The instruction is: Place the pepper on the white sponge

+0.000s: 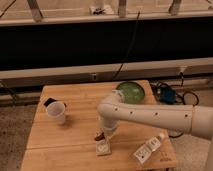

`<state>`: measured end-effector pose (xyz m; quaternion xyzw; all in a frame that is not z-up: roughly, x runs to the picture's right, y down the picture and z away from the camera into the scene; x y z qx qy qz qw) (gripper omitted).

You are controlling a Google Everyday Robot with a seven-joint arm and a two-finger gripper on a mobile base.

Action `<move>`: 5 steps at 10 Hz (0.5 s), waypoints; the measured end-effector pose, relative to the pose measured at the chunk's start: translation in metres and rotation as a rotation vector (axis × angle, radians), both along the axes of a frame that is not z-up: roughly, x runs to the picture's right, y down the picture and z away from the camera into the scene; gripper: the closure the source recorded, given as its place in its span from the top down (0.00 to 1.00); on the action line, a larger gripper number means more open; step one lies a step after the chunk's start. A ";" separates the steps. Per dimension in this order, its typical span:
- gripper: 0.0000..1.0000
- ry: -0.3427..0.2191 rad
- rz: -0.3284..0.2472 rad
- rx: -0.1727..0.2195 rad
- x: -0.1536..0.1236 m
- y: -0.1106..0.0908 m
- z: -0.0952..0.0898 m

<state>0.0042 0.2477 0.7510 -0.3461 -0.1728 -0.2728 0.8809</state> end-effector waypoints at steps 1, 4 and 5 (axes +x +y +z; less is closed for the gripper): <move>0.07 0.001 0.000 0.001 0.001 0.001 0.000; 0.39 -0.004 -0.001 0.005 0.001 0.001 0.000; 0.46 -0.005 0.000 0.006 0.002 0.001 0.000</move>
